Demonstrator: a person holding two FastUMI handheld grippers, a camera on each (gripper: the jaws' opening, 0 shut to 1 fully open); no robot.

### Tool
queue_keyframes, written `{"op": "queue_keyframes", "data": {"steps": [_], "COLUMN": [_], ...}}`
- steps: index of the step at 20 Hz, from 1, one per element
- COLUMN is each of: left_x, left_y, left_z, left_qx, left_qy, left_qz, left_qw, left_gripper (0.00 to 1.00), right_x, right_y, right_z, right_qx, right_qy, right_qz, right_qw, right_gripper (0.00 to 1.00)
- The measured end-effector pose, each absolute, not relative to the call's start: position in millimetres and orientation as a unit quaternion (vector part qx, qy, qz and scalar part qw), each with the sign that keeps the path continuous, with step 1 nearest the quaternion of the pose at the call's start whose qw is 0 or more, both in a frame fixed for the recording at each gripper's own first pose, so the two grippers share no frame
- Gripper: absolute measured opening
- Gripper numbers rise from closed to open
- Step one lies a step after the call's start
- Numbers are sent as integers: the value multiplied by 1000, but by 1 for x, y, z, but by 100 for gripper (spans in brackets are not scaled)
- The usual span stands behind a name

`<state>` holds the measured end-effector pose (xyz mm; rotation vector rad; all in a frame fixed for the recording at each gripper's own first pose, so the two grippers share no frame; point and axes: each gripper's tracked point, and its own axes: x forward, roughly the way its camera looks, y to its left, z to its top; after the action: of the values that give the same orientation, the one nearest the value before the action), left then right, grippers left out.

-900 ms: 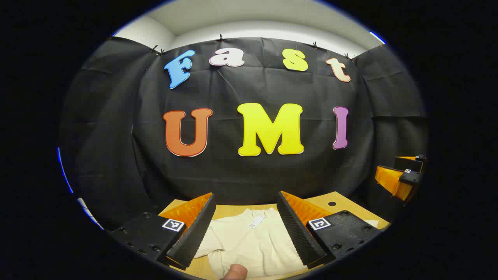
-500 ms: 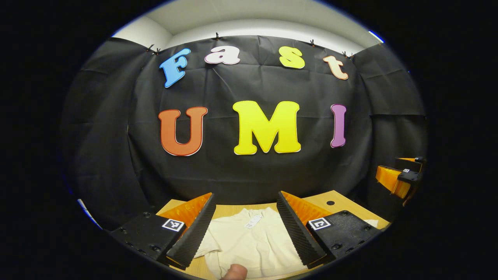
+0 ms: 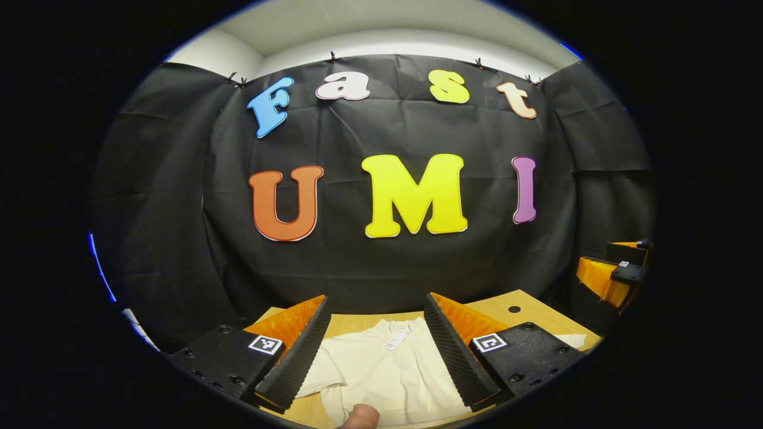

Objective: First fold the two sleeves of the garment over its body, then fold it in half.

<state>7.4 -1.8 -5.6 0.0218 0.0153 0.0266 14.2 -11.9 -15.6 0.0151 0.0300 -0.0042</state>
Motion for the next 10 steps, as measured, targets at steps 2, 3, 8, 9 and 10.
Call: {"op": "queue_keyframes", "data": {"steps": [2, 3, 8, 9, 10], "left_x": [6, 5, 6, 6, 5], "left_y": [-2, -1, -5, -5, -6], "left_z": [-7, -6, -8, -8, -7], "left_qx": [10, 10, 17, 17, 17], "left_qy": [8, 9, 13, 13, 13], "left_qz": [16, 16, 21, 21, 23], "left_qw": [1000, 1000, 1000, 1000, 999], "left_gripper": [100, 100, 100, 100, 100], "right_x": [14, 14, 18, 21, 25], "right_y": [-14, -14, -29, -34, -41], "right_z": [-16, -17, -24, -29, -36], "right_qx": [9, 8, 11, 10, 6], "right_qy": [16, 16, 21, 23, 28], "right_qz": [1, 2, -6, -9, -17], "right_qw": [1000, 1000, 1000, 1000, 999], "right_gripper": [98, 98, 98, 98, 98]}}
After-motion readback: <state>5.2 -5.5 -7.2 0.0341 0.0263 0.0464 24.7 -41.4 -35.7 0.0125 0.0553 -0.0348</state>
